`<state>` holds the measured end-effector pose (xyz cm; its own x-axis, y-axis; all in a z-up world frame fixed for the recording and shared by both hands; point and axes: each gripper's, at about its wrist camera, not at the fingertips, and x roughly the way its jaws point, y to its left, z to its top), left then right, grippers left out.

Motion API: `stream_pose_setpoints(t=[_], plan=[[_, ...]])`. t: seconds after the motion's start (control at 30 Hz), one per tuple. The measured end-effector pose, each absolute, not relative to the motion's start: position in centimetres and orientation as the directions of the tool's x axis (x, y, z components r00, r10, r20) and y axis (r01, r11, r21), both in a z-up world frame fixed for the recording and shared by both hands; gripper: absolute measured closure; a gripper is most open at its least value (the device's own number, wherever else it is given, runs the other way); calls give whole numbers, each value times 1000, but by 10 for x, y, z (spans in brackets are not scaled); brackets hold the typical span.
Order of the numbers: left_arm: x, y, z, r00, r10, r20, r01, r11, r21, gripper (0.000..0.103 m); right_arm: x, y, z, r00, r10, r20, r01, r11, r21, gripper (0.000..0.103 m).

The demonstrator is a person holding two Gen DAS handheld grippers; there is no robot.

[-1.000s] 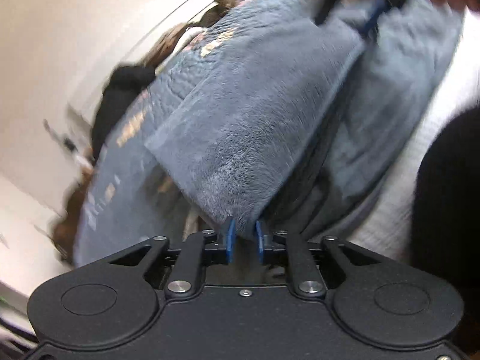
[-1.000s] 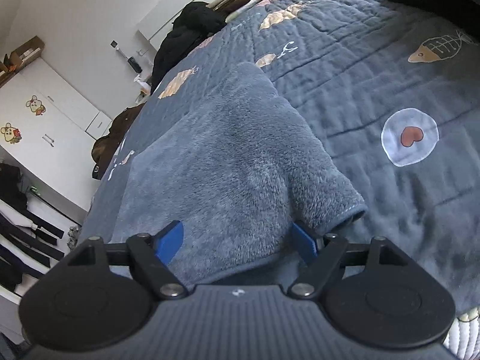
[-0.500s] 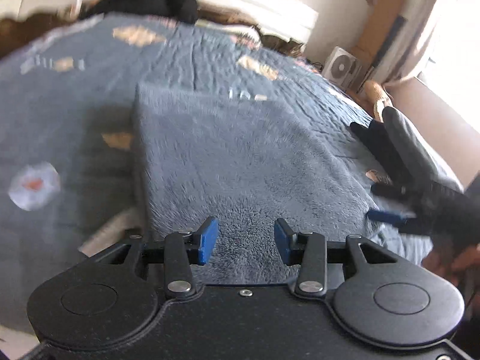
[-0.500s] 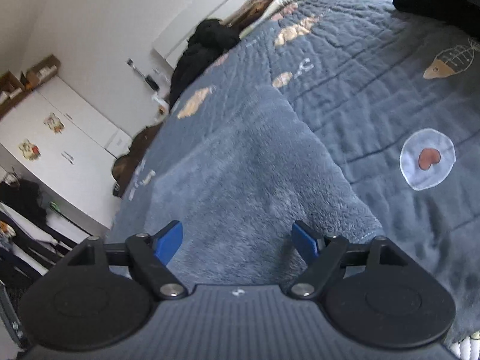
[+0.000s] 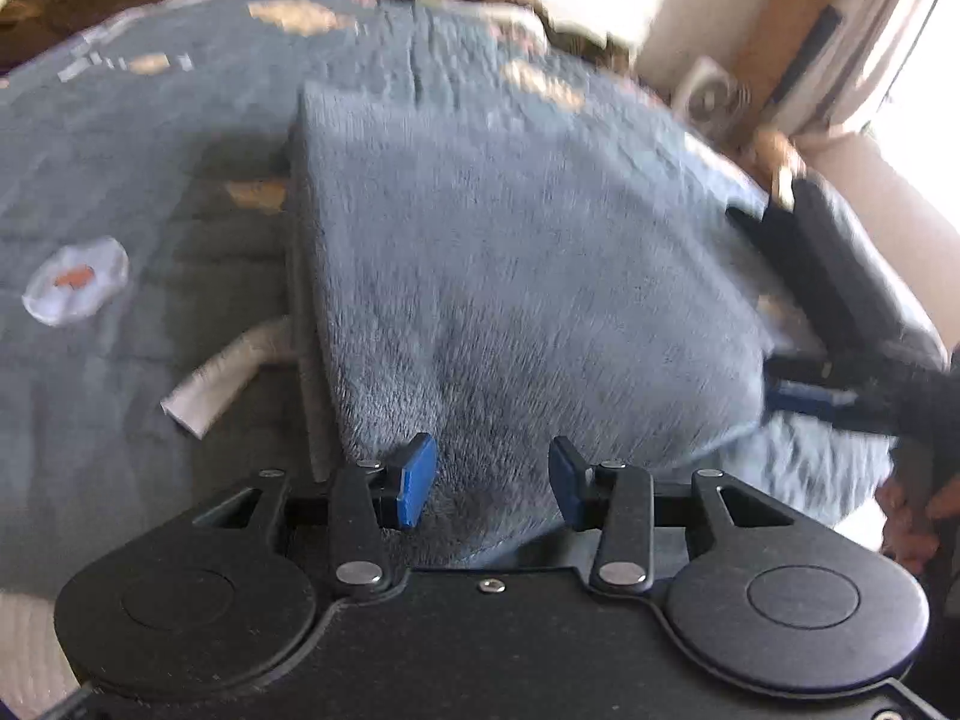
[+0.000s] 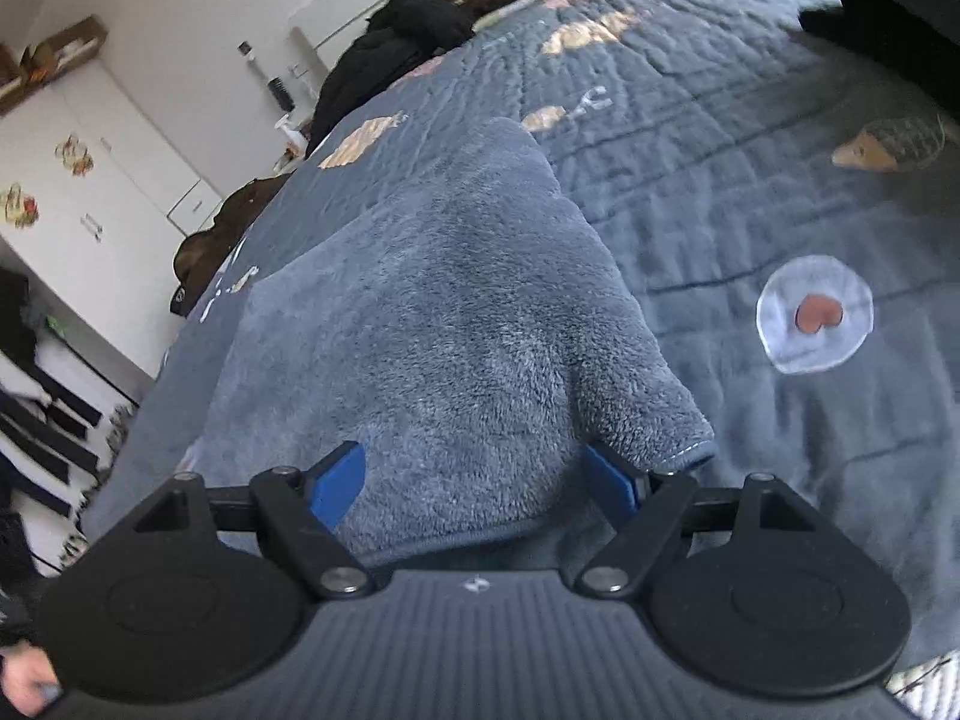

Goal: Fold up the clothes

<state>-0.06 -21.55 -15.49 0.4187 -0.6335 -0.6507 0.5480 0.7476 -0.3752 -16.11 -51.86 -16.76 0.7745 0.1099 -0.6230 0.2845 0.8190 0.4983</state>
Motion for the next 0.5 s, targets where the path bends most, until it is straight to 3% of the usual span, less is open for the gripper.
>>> stream_pose_setpoints(t=[0.1,0.27,0.5], plan=[[-4,-225,-146,429,-654,-623,553,735,-391,61,-164,-515,-163,781,98,-616,268,840,473,23],[-2,-248,-172,394,-583,-711,562,765,-316,58,-165,-525,-176,755,97,-649,317,811,491,23],[-8,-250,-161,419,-570,-707,566,772,-287,58,-175,-536,-182,739,72,-670,382,775,504,23]])
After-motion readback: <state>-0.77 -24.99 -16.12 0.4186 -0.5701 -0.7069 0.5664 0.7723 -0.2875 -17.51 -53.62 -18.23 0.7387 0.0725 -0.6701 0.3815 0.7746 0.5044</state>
